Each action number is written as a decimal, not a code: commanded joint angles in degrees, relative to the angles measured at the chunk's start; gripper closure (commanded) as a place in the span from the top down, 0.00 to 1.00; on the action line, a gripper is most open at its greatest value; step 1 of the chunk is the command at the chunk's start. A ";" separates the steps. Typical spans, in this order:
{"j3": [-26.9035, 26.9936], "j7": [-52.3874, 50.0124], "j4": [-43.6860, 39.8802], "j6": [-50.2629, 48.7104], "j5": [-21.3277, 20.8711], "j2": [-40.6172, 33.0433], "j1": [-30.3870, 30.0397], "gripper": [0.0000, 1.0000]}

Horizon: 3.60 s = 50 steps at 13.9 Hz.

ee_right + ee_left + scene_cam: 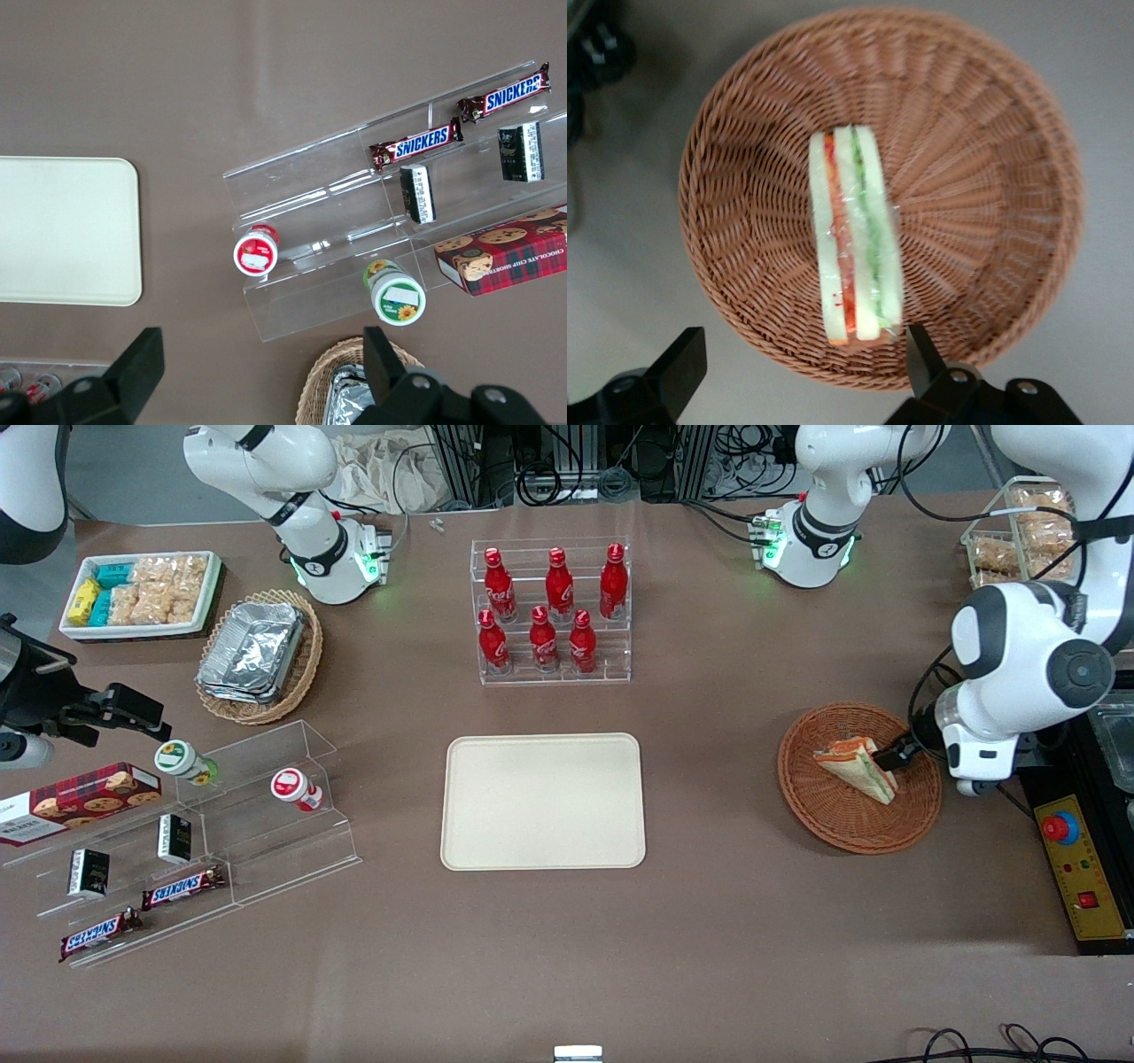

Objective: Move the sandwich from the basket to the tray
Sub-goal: 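Lower the open left gripper around the sandwich's edge in the basket, then close the left gripper on the sandwich and lift it from the basket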

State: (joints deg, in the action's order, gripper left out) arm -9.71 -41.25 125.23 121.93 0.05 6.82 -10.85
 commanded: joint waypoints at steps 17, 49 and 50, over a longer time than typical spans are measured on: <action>-0.66 -5.51 -0.70 2.86 -1.28 3.80 -1.28 1.00; -4.69 1.14 -14.62 -14.28 -1.28 3.47 -0.31 0.00; -5.49 3.26 -18.41 -19.13 -1.19 3.55 -0.40 0.00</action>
State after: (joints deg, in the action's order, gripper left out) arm -13.38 -42.03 113.59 111.53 -0.50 11.05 -11.32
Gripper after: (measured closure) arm 0.670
